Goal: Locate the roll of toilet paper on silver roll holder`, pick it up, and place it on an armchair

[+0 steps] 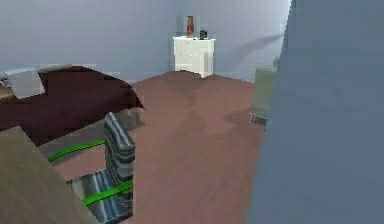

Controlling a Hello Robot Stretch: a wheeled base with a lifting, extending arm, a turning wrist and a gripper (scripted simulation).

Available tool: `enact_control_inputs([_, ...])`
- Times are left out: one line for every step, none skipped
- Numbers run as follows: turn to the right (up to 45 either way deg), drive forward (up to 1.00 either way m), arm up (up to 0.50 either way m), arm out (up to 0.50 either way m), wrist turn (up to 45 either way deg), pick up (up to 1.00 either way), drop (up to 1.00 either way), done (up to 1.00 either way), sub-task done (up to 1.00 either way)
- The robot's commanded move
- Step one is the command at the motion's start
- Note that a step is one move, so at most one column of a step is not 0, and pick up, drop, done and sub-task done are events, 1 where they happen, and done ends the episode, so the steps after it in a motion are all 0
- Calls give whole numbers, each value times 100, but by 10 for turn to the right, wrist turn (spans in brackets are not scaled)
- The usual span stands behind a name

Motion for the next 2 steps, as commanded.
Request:
enact_control_inputs([60, 0, 0, 0, 0, 0, 0, 0, 0])
enact_control_inputs([0, 60, 0, 0, 0, 0, 0, 0, 0])
